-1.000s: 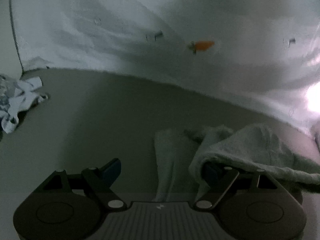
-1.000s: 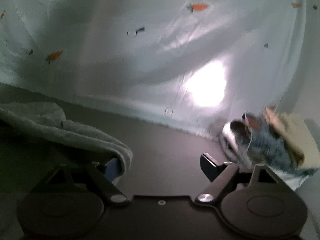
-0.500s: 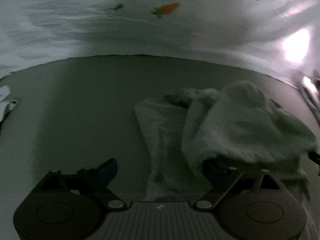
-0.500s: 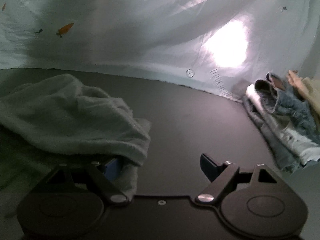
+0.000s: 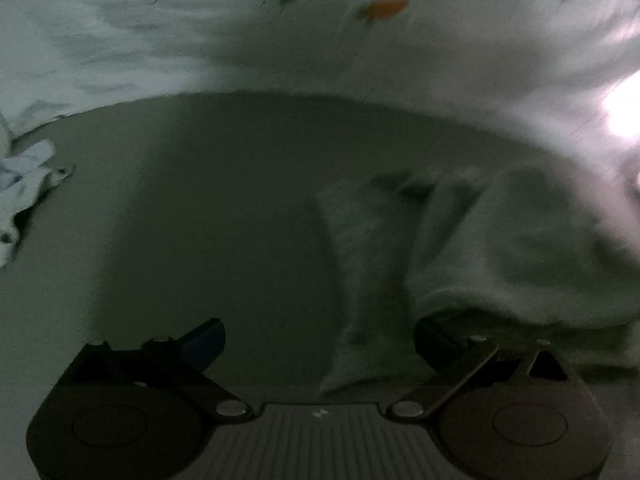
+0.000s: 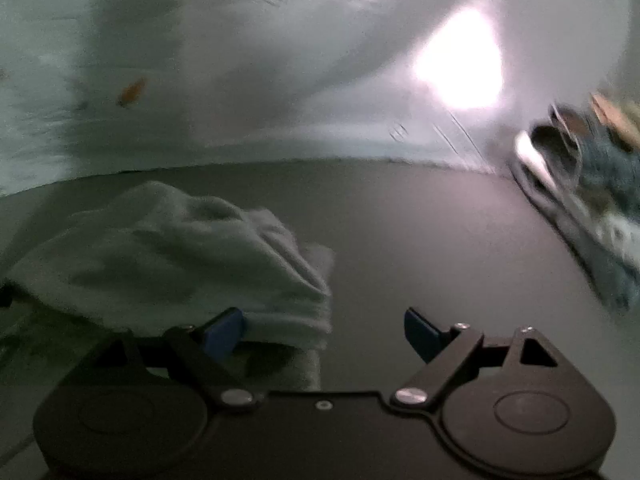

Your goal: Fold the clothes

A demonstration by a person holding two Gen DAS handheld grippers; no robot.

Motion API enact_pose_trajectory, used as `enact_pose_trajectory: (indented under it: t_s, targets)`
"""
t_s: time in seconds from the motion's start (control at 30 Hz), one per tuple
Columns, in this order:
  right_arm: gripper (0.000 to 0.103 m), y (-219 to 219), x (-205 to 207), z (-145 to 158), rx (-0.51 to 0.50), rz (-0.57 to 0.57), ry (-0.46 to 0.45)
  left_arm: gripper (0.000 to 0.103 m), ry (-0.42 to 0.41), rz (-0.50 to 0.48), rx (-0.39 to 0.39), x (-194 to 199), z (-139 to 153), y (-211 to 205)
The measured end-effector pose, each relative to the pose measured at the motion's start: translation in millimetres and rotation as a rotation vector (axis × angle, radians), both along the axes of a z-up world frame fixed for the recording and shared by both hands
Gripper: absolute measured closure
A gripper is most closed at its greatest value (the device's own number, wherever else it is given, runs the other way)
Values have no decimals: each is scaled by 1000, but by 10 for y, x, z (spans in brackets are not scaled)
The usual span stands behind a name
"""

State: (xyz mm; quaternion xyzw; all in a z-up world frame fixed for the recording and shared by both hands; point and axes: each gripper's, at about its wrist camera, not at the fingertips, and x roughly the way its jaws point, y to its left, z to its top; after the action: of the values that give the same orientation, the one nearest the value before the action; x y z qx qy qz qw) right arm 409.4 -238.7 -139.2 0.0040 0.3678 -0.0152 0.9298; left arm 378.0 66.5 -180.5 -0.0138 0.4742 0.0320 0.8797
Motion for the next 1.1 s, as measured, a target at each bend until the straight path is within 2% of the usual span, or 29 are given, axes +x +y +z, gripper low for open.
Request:
enact_pose_trajectory:
  t_s: [0.07,0.17,0.27,0.33,0.47,0.53,0.67,0.7,0.83,0.9,1.0,1.1]
  targets:
    - [14,-33,48,-77,-14,-12,40,3,25,21,51,18,-109,2]
    - [14,-64,65,-113,-6,-12,67,3,26,74,-26,-19,-119,112]
    - [14,-104,-2,-68,59,-6,68,3,2,113,-120,-166,-43,242]
    - [14,-123,-68,-76,104,1,83,3,-1,108,-134,-252,-9,272]
    - [15,-218,-273,-190,255,2,164,3,22,77,-142,-479,-15,248]
    - [19,-293,-414,-265,349,-12,200,3,36,60,-153,-639,-32,242]
    - [28,-431,-788,-367,489,-31,213,4,71,26,-183,-1025,-104,247]
    - [33,-458,-870,-375,516,-29,216,4,84,25,-203,-1122,-128,263]
    - [49,-626,-1198,-424,630,-65,229,12,86,30,-276,-1472,-161,354]
    - [62,-725,-1382,-471,707,-92,238,20,86,20,-310,-1600,-138,408]
    - [72,-825,-1654,-564,799,-116,260,31,89,3,-365,-1802,-124,473]
    - [75,-873,-1921,-629,861,-140,263,45,110,-20,-426,-1942,-146,494]
